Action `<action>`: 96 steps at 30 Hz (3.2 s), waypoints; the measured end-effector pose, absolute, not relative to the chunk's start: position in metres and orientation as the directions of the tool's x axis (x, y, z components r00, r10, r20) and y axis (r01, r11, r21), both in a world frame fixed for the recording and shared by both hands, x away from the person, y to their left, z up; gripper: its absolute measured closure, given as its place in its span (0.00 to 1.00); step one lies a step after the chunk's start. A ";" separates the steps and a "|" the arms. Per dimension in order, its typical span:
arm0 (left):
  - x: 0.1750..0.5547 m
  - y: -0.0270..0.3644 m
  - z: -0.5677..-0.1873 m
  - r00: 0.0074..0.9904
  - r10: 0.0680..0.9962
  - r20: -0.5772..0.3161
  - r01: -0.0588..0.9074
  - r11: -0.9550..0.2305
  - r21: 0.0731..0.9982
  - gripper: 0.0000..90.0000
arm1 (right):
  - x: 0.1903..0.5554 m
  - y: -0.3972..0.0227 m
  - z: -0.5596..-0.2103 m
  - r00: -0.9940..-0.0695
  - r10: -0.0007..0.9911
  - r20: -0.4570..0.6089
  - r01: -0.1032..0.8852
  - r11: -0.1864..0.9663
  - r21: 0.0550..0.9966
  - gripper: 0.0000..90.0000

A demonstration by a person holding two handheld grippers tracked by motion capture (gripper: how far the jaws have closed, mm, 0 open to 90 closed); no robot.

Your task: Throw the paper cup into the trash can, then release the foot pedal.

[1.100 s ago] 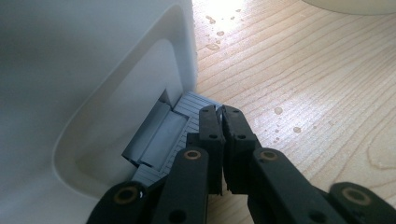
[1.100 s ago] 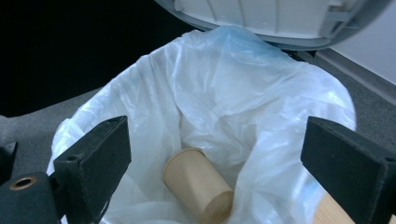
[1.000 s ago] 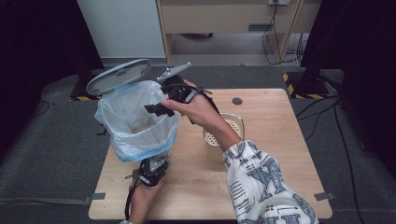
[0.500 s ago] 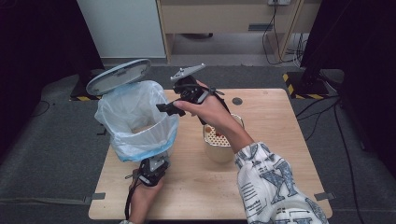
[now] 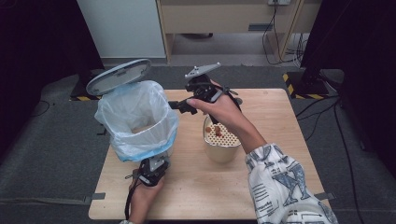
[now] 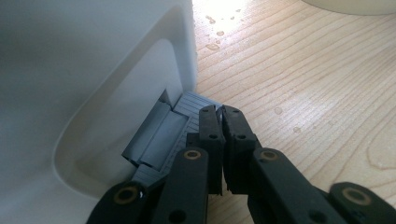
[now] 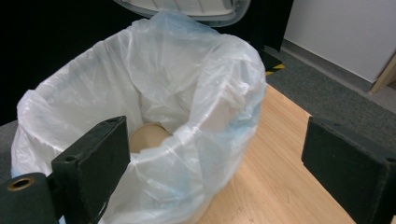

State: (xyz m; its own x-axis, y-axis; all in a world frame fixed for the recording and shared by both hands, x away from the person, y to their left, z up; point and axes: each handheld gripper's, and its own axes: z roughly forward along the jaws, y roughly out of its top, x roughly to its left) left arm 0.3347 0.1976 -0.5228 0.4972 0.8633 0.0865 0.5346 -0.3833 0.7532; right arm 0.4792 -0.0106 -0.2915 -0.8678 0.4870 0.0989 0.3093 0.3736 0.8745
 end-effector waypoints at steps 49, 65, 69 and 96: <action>0.317 0.178 -0.509 0.608 0.794 0.009 0.466 -0.366 0.806 0.46 | 0.483 -0.205 -0.360 -0.508 0.858 0.073 0.469 0.204 0.859 0.07; 0.317 0.174 -0.512 0.637 0.771 0.007 0.458 -0.386 0.801 0.47 | 0.459 -0.243 -0.405 -0.438 0.894 0.092 0.520 0.168 0.838 0.07; 0.317 0.174 -0.512 0.640 0.768 0.007 0.459 -0.389 0.798 0.46 | 0.453 -0.246 -0.418 -0.430 0.899 0.086 0.534 0.177 0.827 0.07; 0.319 0.168 -0.519 0.662 0.749 -0.016 0.485 -0.412 0.771 0.34 | 0.450 -0.260 -0.506 -0.306 0.949 0.082 0.699 0.165 0.696 0.06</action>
State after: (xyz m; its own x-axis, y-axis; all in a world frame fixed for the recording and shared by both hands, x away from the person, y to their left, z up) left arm 0.3188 0.1678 -0.5192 0.6621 0.7492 -0.0161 0.4852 -0.4122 0.7711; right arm 0.4499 -0.2596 -0.5065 -0.3057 0.9486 0.0817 0.6990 0.1653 0.6957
